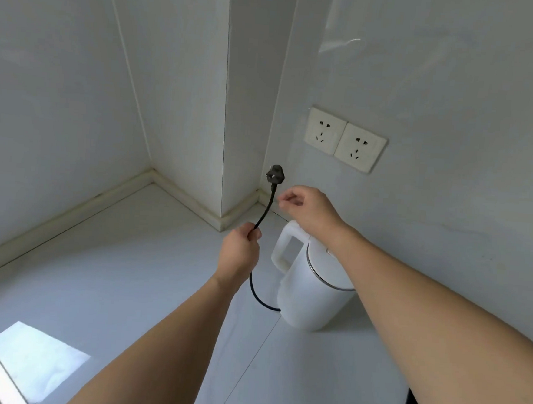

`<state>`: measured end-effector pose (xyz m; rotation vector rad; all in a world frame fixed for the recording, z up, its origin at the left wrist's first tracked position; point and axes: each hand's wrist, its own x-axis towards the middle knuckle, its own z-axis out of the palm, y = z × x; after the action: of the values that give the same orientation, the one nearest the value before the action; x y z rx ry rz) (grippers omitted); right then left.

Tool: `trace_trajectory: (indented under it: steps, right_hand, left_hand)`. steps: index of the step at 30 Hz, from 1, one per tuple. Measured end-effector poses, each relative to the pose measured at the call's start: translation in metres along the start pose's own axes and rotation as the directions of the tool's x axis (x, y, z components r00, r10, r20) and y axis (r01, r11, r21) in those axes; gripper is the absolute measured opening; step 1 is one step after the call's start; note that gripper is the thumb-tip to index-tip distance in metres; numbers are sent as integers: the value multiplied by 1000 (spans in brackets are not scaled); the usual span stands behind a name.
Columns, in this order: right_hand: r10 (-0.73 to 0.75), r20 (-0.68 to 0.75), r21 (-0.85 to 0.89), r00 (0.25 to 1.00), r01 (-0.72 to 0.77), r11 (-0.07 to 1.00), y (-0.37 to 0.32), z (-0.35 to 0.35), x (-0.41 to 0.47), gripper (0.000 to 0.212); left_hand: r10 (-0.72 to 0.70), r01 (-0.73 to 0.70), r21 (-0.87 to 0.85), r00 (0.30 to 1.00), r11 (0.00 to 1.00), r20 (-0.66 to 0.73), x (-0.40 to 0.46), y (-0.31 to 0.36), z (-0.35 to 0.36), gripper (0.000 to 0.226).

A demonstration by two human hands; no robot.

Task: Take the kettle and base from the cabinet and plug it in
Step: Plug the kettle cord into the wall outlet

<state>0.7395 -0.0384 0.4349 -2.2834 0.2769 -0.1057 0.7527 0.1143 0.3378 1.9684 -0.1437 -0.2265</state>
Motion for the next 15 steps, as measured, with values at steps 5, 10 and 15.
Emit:
trace_trajectory:
  steps: [5,10,15]
  right_hand:
    - [150,48,-137,988,-142,980,25,-11,15,11]
    - [195,55,-321,979,-167,932,42,-23,18,29]
    - [198,32,-513,980,-154,845,51,-32,22,36]
  left_hand:
    - [29,-15,-288,999,958,45,44,-6,10,25]
    - [-56,79,-507,997,859,59,80,-1,27,27]
    - [-60,116,-573,991,811,116,101,16,53,26]
